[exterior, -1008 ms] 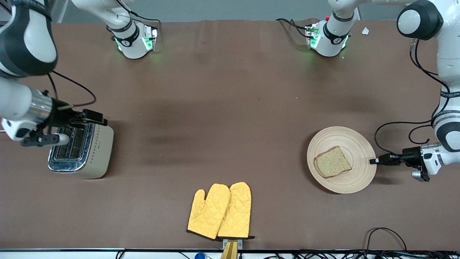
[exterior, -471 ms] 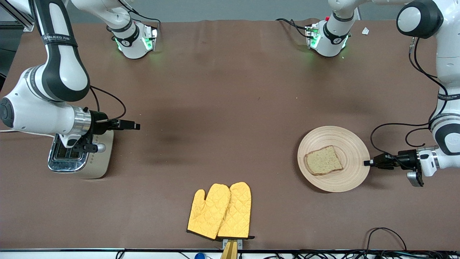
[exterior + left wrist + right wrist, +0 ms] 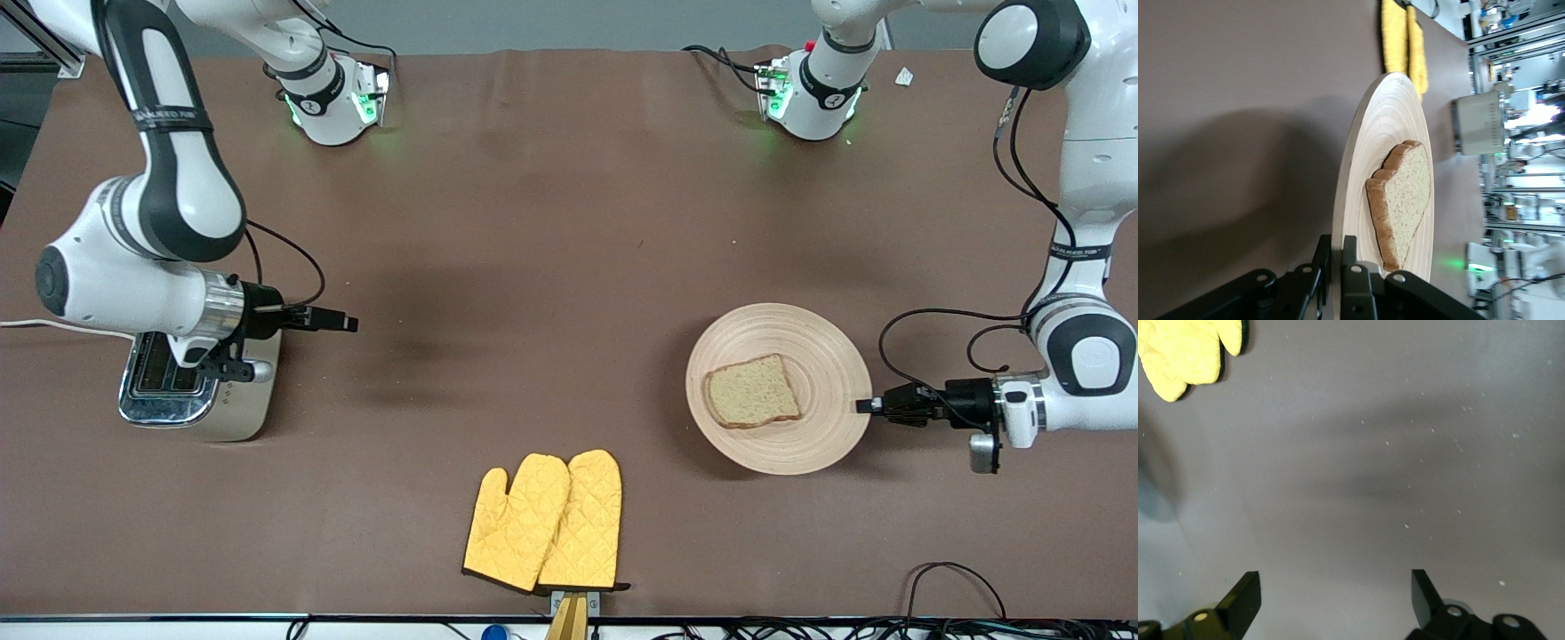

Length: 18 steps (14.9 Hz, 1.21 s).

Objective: Move plate and put bread in toaster
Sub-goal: 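Slide the plate toward the toaster while the right gripper approaches the plate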

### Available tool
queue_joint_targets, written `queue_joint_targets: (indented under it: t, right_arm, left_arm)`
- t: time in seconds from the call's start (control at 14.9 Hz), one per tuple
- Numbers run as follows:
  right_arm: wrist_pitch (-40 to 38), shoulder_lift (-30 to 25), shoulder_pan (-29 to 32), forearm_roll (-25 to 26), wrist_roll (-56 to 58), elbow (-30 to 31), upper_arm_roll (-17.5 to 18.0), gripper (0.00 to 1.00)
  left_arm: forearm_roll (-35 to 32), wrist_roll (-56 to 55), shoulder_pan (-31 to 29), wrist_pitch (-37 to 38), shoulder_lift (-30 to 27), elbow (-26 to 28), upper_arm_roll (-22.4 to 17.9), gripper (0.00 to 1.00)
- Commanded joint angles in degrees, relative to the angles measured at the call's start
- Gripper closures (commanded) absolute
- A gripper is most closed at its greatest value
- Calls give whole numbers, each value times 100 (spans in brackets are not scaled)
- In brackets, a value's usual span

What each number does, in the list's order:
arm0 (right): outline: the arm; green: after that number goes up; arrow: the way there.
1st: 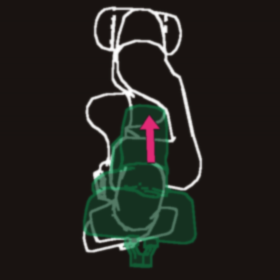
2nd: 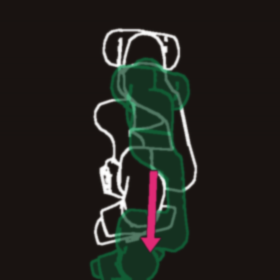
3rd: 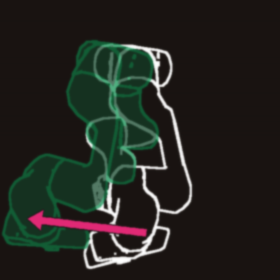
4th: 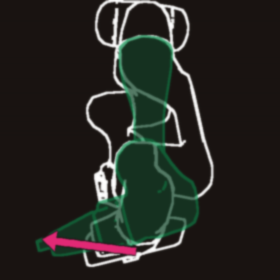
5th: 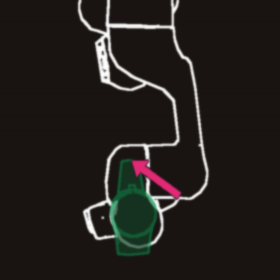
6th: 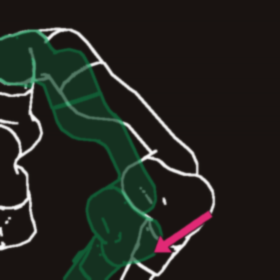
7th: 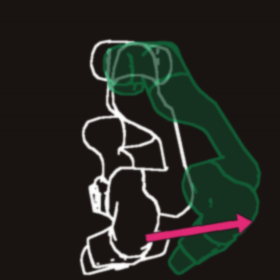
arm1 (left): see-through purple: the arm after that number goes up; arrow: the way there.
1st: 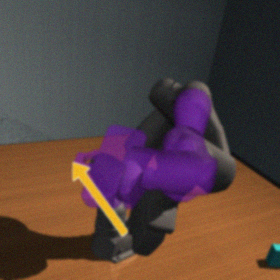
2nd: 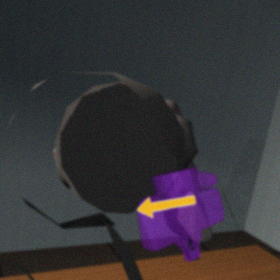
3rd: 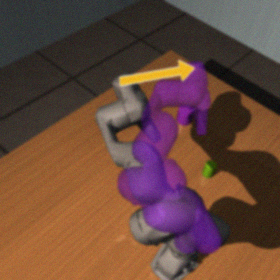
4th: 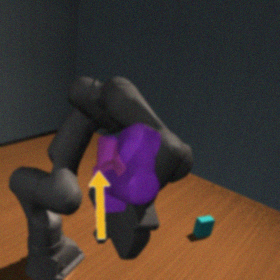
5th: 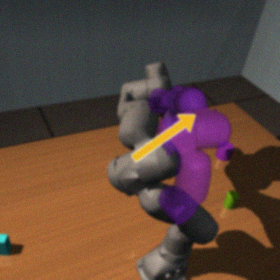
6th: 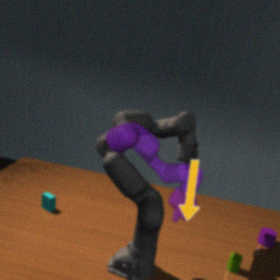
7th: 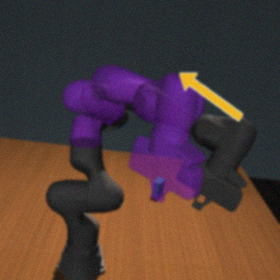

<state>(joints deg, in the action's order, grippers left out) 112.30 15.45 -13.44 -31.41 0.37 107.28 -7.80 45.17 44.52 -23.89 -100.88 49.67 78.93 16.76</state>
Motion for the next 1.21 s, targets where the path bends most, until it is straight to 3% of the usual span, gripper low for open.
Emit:
queue_joint_targets:
  t: [0.0, 0.34, 0.81, 0.94, 1.14]
  right_arm:
    - [91, -113, -88, -120, -89, 57, -46, 0]
    - [661, -77, -422, -102, -72, 57, -37, 0]
    - [680, 80, -466, -102, -19, 57, -37, 0]
    - [732, 264, -685, -102, -19, 65, -37, 0]
    - [1591, 502, -1387, -102, -89, 109, -46, 1]
  left_arm:
    - [203, -382, -37, 191, -81, 26, 396, 100]
    - [484, -471, 410, -221, -80, 360, 854, 100]
    - [1133, -444, 1719, -1652, -19, 790, 881, 100]
    - [1502, -401, 2036, -2110, -1, 870, 881, 100]
    - [1986, -348, 2476, -2655, 95, 931, 881, 100]
